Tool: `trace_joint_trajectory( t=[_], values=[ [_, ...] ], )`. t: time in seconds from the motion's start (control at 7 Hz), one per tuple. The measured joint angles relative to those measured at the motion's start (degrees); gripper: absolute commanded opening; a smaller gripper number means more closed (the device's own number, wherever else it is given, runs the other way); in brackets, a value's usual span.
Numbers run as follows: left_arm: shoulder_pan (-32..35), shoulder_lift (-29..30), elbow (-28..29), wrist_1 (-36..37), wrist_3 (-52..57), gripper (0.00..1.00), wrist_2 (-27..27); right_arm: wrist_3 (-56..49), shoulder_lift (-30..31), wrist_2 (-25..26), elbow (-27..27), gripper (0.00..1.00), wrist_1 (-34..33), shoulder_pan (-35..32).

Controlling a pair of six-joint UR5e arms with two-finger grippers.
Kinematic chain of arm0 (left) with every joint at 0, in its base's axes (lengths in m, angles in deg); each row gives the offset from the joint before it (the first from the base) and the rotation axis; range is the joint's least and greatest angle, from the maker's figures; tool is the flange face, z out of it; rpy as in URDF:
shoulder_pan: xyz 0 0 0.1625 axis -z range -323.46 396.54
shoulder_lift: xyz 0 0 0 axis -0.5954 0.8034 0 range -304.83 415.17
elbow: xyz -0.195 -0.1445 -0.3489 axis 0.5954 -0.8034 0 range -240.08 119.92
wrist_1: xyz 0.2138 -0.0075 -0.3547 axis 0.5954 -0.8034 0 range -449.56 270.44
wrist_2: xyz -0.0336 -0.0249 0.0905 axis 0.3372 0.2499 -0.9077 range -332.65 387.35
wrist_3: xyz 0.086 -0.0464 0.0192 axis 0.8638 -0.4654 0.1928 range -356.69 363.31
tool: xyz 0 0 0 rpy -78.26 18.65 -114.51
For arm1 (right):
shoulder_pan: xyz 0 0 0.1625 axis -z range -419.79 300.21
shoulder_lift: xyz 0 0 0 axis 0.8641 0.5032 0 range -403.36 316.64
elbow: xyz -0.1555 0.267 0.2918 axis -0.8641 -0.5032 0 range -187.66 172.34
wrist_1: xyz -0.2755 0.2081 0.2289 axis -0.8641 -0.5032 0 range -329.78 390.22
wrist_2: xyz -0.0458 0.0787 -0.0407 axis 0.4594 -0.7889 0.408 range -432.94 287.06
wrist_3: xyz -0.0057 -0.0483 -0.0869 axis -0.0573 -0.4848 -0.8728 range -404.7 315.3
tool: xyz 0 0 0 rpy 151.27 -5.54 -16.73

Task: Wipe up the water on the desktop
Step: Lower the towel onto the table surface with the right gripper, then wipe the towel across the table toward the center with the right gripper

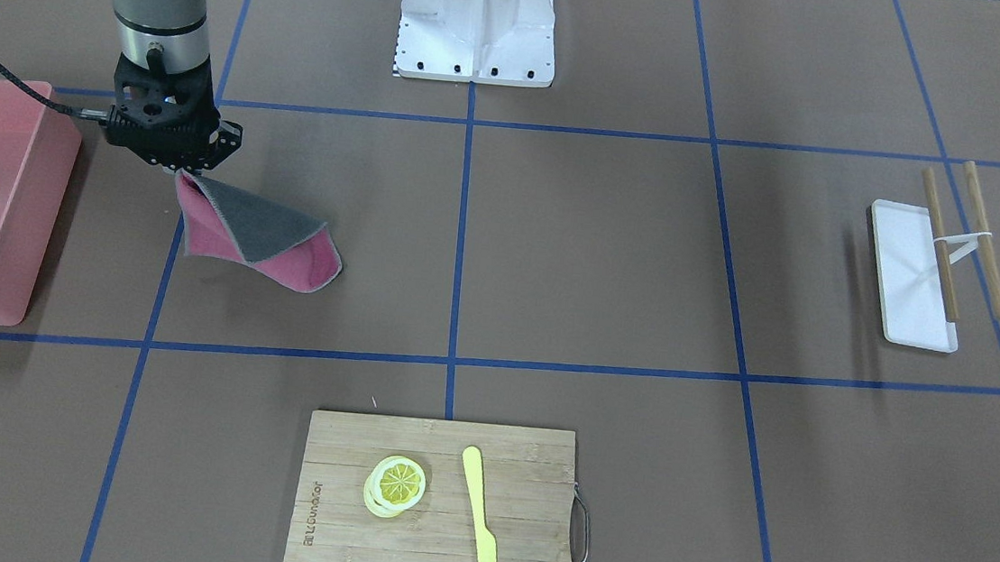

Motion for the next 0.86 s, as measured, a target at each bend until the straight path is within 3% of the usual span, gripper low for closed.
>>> trace_joint_trajectory(
  t=[0.29, 0.43, 0.86],
  values=[
    [0.03, -0.09, 0.07, -0.18, -0.12, 0.98, -0.02, 1.34, 3.24, 0.52, -0.57, 0.00, -0.03, 2.79],
    [0.03, -0.10, 0.08, -0.19, -0.15, 0.98, -0.02, 4.38, 1.96, 0.71, -1.57, 0.00, 0.44, 5.48],
    [0.04, -0.17, 0.09, -0.10, -0.16, 0.98, 0.00, 19.21, -14.52, 3.27, -12.72, 0.00, 4.55, 13.35]
  ],
)
